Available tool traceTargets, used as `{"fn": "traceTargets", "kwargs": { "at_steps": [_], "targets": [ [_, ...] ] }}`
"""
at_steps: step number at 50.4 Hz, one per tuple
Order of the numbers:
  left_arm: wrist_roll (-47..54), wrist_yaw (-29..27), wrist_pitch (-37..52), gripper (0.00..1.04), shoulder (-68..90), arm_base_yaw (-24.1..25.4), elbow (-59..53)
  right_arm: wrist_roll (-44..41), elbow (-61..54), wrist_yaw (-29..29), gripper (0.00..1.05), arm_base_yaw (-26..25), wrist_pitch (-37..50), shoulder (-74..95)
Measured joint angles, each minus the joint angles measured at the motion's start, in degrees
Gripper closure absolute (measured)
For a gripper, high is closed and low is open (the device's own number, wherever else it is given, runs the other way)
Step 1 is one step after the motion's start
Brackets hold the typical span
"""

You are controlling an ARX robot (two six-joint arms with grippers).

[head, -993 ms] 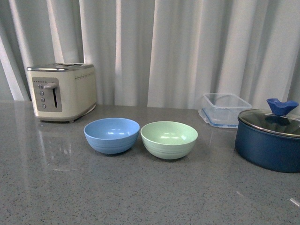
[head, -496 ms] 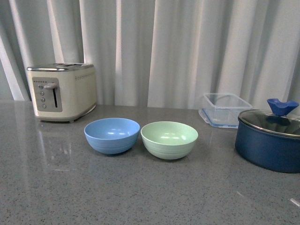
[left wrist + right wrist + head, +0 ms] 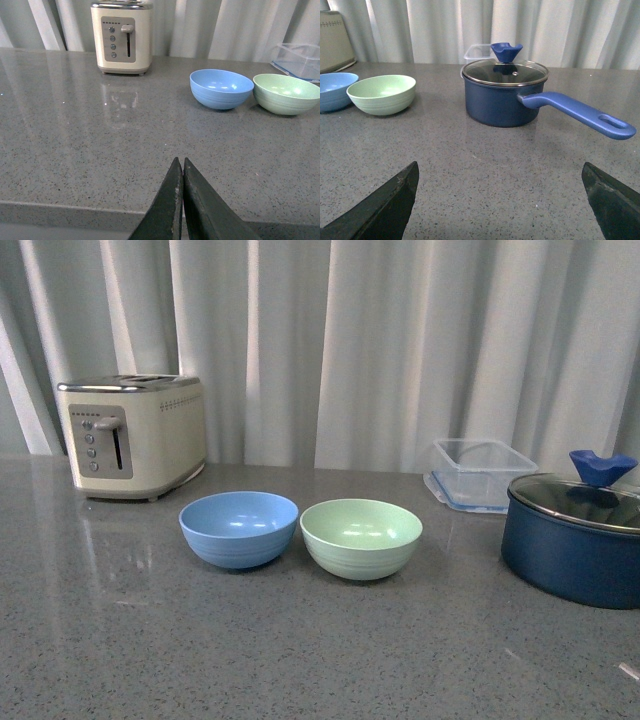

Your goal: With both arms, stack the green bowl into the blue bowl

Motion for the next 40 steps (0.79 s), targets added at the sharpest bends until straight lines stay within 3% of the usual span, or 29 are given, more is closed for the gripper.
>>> {"fn": "traceTargets", "kwargs": {
  "at_steps": [7,12,26,36,40],
  "targets": [
    [0.00,0.00,-1.92,1.01,-1.86,0.00,0.00,0.00,0.00,0.00,0.10,0.00,0.00,0.00],
    [0.00,0.04,-10.84,1.01,-8.81,0.00,0.02,0.00,0.00,0.00,0.10,0.00,0.00,0.00],
    [-0.07,0.00,-12.04,1.00,-11.61,0.00,0.00,0.00,0.00,-0.02,0.10,0.00,0.00,0.00],
    [-0.02,0.00,-12.04,0.58,-11.61,0.00,0.02,0.15,0.35,-0.20,0.10,0.04,-1.09,0.70],
    [0.00,-0.02,-12.04,0.45,-11.61,0.00,0.02,0.92,7.67,0.33,0.10,1.99,-15.72,10.69]
  ]
}}
